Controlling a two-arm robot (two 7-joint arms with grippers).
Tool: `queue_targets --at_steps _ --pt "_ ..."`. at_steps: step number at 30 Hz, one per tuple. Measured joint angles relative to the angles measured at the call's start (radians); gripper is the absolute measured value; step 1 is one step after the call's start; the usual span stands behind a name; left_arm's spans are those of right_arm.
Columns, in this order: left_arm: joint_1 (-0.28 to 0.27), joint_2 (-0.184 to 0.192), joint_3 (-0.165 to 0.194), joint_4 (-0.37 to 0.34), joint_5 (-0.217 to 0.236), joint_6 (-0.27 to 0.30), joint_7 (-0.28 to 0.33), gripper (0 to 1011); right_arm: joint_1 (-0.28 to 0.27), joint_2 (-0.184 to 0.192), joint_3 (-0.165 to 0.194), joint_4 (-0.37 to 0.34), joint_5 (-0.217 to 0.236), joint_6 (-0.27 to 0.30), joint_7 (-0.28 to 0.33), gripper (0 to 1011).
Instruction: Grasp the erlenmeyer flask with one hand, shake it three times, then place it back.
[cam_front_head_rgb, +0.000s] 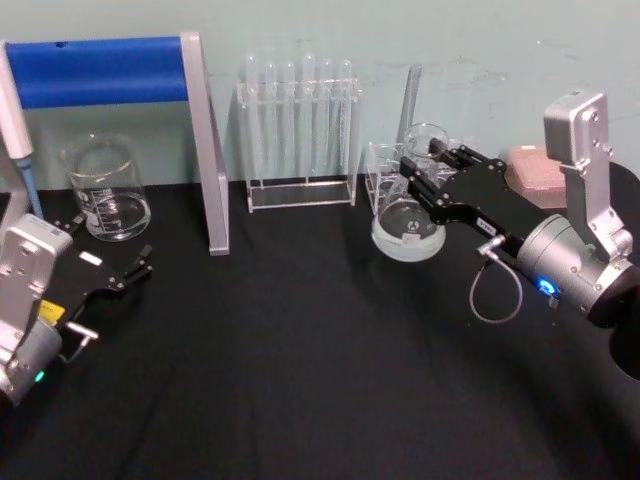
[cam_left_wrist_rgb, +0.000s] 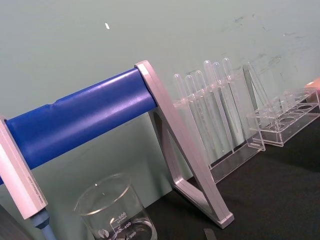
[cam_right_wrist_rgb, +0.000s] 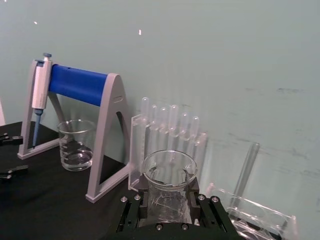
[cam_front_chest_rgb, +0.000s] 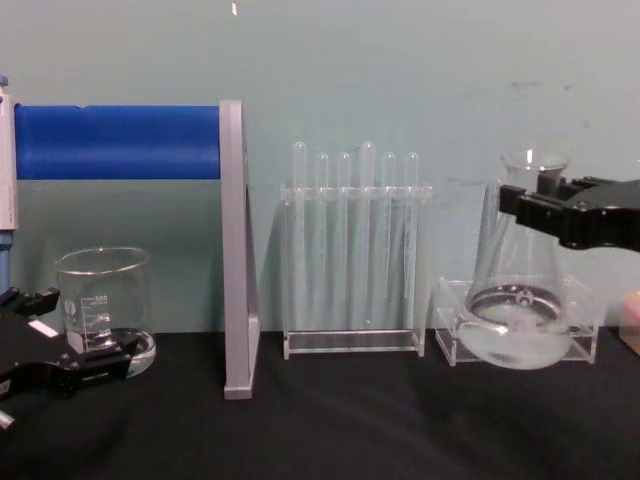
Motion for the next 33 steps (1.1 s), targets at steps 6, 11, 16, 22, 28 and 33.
queue_targets --at_steps 6,11,16,22,28,33 --pt "0.000 0.000 0.000 0.000 0.000 0.000 0.000 1001 -0.002 -0.009 0.014 0.004 -0.007 0.001 0.001 447" --pt "0.000 0.000 0.000 0.000 0.000 0.000 0.000 1001 -0.008 -0.017 0.011 -0.002 -0.008 0.005 0.017 447" --pt "0.000 0.000 0.000 0.000 0.000 0.000 0.000 1001 -0.012 -0.022 -0.001 -0.012 -0.005 0.009 0.033 447" --pt "0.000 0.000 0.000 0.000 0.000 0.000 0.000 1001 -0.018 -0.025 -0.021 -0.026 0.002 0.013 0.054 447" --pt "0.000 0.000 0.000 0.000 0.000 0.000 0.000 1001 -0.022 -0.025 -0.048 -0.041 0.010 0.016 0.074 447" --pt "0.000 0.000 0.000 0.000 0.000 0.000 0.000 1001 -0.024 -0.023 -0.066 -0.048 0.015 0.016 0.082 447"
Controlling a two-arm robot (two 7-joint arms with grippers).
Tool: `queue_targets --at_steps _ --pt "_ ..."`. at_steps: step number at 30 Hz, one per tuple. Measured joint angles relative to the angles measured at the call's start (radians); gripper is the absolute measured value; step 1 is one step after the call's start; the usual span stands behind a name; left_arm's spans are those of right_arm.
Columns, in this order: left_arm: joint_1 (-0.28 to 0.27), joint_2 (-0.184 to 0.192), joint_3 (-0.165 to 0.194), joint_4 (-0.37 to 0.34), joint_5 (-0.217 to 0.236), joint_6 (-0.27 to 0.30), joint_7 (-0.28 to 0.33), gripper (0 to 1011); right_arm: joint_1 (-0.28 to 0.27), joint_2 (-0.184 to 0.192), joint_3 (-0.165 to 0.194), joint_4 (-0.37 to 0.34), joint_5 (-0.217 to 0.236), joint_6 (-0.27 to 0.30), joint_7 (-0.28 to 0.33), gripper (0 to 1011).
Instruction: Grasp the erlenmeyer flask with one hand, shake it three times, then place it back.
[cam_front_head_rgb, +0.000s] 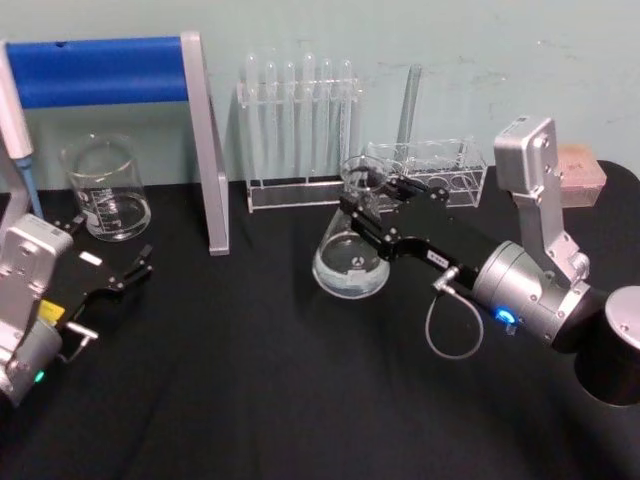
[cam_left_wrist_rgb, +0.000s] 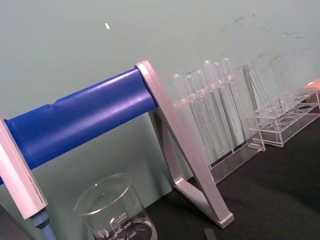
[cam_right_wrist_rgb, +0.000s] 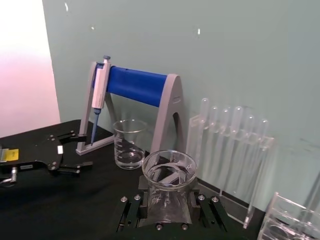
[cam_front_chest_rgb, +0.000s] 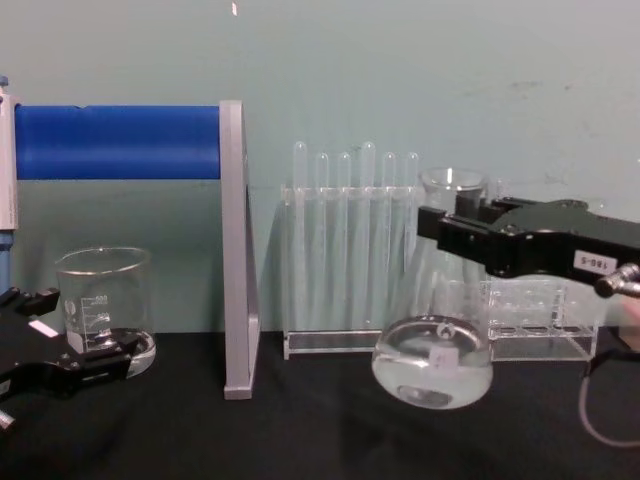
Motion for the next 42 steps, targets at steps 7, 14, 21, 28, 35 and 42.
queue_targets --at_steps 7,14,21,28,35,42 --pt "0.000 0.000 0.000 0.000 0.000 0.000 0.000 1001 -0.001 0.001 -0.015 0.002 0.005 -0.002 0.004 447" --pt "0.000 0.000 0.000 0.000 0.000 0.000 0.000 1001 -0.005 0.003 -0.032 0.023 0.006 -0.017 0.014 447" --pt "0.000 0.000 0.000 0.000 0.000 0.000 0.000 1001 -0.010 0.000 -0.049 0.053 -0.005 -0.036 0.019 447" --pt "0.000 0.000 0.000 0.000 0.000 0.000 0.000 1001 -0.011 -0.005 -0.055 0.076 -0.012 -0.040 0.018 447" --pt "0.000 0.000 0.000 0.000 0.000 0.000 0.000 1001 -0.012 -0.011 -0.057 0.094 -0.016 -0.038 0.015 447" --pt "0.000 0.000 0.000 0.000 0.000 0.000 0.000 1001 -0.012 -0.015 -0.057 0.109 -0.017 -0.032 0.014 447"
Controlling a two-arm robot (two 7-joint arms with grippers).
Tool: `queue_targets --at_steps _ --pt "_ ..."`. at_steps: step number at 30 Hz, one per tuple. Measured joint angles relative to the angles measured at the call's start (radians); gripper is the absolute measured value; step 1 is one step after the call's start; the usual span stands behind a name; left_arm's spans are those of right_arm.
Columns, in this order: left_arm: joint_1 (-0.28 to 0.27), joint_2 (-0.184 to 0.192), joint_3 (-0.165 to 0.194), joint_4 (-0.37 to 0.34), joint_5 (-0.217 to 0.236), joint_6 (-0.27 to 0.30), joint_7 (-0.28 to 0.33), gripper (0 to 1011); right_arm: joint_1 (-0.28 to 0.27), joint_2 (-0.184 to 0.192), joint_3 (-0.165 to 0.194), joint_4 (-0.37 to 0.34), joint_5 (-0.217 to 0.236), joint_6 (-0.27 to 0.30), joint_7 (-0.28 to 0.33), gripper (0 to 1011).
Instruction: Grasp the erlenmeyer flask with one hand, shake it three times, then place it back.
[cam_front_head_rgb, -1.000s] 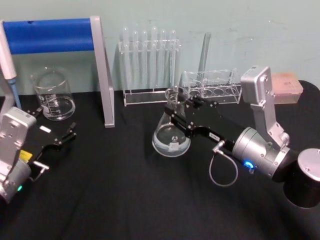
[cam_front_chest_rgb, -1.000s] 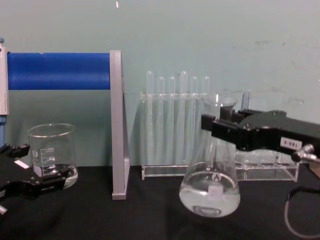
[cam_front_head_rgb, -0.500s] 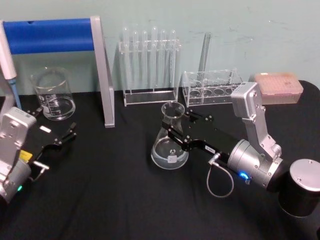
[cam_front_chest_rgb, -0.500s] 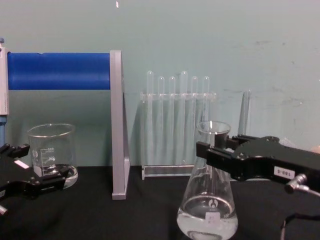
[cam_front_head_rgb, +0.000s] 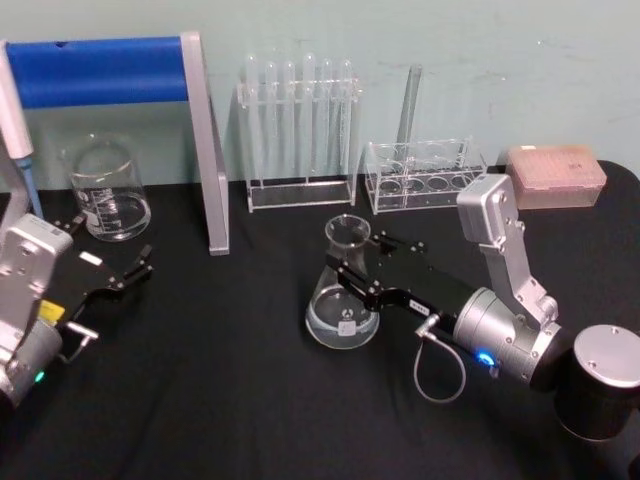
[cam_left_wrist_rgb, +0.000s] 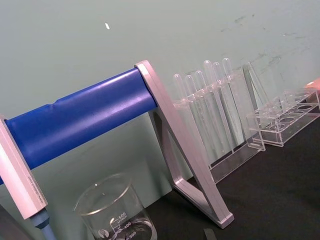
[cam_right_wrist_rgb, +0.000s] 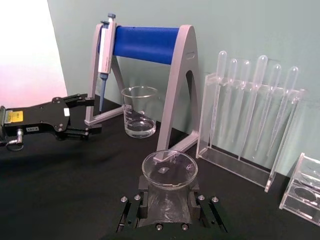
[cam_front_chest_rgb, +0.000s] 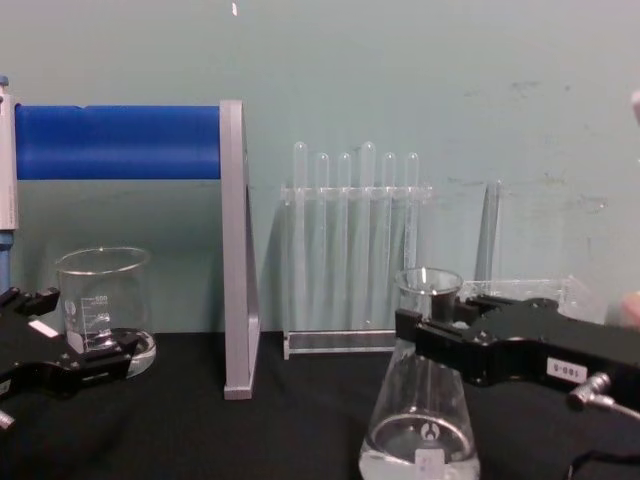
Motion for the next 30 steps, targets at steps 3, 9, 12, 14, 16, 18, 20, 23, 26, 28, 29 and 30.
queue_targets --at_steps 3,9,12,14,16,18,20,23,26,28,29,30 --pt "0.000 0.000 0.000 0.000 0.000 0.000 0.000 1001 0.000 -0.002 -0.002 0.005 -0.002 0.002 0.000 447" --pt "0.000 0.000 0.000 0.000 0.000 0.000 0.000 1001 -0.001 -0.005 -0.005 0.015 -0.005 0.003 0.000 447" --pt "0.000 0.000 0.000 0.000 0.000 0.000 0.000 1001 -0.001 -0.006 -0.005 0.018 -0.006 0.004 0.000 447" --pt "0.000 0.000 0.000 0.000 0.000 0.000 0.000 1001 -0.001 -0.006 -0.005 0.020 -0.006 0.004 0.001 447" --pt "0.000 0.000 0.000 0.000 0.000 0.000 0.000 1001 -0.001 -0.007 -0.005 0.022 -0.007 0.005 0.001 447" --pt "0.000 0.000 0.000 0.000 0.000 0.000 0.000 1001 -0.002 -0.008 -0.005 0.024 -0.007 0.007 0.001 447" --pt "0.000 0.000 0.000 0.000 0.000 0.000 0.000 1001 -0.002 -0.009 -0.005 0.025 -0.007 0.008 0.001 447" --pt "0.000 0.000 0.000 0.000 0.000 0.000 0.000 1001 -0.002 -0.009 -0.006 0.028 -0.006 0.011 0.003 447" --pt "0.000 0.000 0.000 0.000 0.000 0.000 0.000 1001 -0.002 -0.009 -0.006 0.030 -0.006 0.013 0.004 447" --pt "0.000 0.000 0.000 0.000 0.000 0.000 0.000 1001 -0.001 -0.009 -0.007 0.031 -0.006 0.013 0.005 447" --pt "0.000 0.000 0.000 0.000 0.000 0.000 0.000 1001 -0.001 -0.009 -0.007 0.031 -0.006 0.014 0.005 447" --pt "0.000 0.000 0.000 0.000 0.000 0.000 0.000 1001 -0.001 -0.009 -0.007 0.031 -0.006 0.015 0.005 447"
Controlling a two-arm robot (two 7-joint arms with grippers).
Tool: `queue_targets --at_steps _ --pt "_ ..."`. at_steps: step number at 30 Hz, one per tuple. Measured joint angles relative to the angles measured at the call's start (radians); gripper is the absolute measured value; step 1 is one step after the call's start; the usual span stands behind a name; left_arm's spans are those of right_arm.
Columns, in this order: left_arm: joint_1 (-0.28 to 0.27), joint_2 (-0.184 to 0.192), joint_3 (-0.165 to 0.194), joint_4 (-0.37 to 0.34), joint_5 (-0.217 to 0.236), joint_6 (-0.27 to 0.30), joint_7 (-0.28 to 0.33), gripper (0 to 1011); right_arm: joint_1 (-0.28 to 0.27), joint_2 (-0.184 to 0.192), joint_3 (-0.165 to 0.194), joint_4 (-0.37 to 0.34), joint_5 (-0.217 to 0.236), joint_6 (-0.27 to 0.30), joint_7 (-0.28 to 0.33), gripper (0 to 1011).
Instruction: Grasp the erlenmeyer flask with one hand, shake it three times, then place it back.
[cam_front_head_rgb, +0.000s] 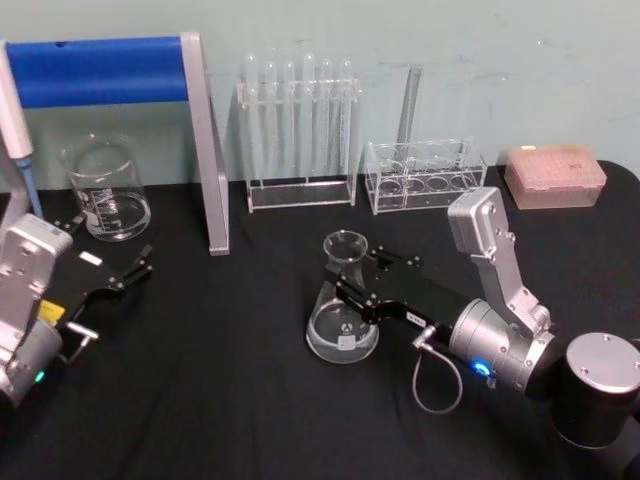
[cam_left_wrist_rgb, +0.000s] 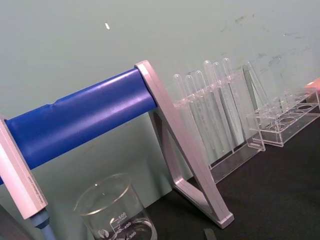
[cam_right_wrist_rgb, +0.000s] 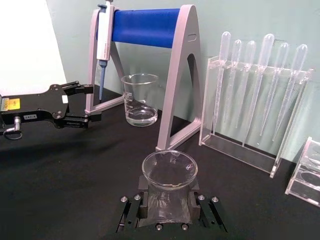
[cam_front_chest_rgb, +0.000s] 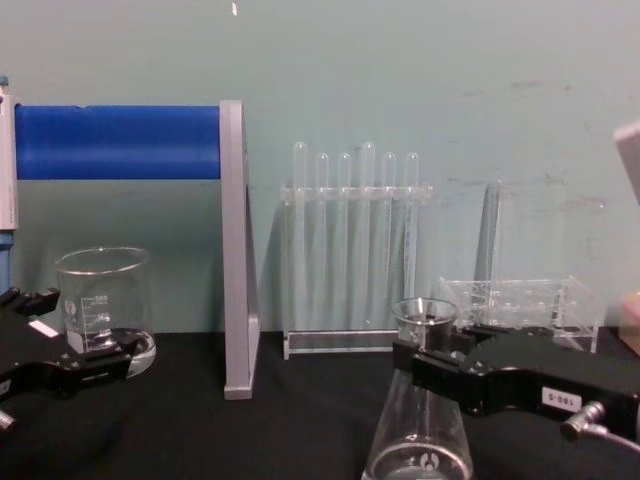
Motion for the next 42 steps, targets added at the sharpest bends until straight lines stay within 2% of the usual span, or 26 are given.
queue_targets --at_steps 20,23,24,31,32,34,39,42 --pt "0.000 0.000 0.000 0.000 0.000 0.000 0.000 1001 -0.001 0.001 -0.002 -0.002 -0.002 0.003 -0.001 447" --pt "0.000 0.000 0.000 0.000 0.000 0.000 0.000 1001 -0.001 0.001 -0.002 -0.001 -0.002 0.005 -0.001 496" --pt "0.000 0.000 0.000 0.000 0.000 0.000 0.000 1001 -0.001 0.001 -0.002 -0.001 -0.003 0.005 -0.001 556" --pt "0.000 0.000 0.000 0.000 0.000 0.000 0.000 1001 -0.001 0.001 -0.002 -0.001 -0.003 0.006 -0.001 759" --pt "0.000 0.000 0.000 0.000 0.000 0.000 0.000 1001 -0.001 0.001 -0.002 -0.001 -0.003 0.006 -0.001 816" --pt "0.000 0.000 0.000 0.000 0.000 0.000 0.000 1001 -0.001 0.001 -0.002 -0.001 -0.003 0.006 -0.001 847" --pt "0.000 0.000 0.000 0.000 0.000 0.000 0.000 1001 -0.001 0.001 -0.002 -0.001 -0.003 0.006 -0.001 996" --pt "0.000 0.000 0.000 0.000 0.000 0.000 0.000 1001 -0.001 0.001 -0.002 -0.001 -0.003 0.006 -0.001 1000"
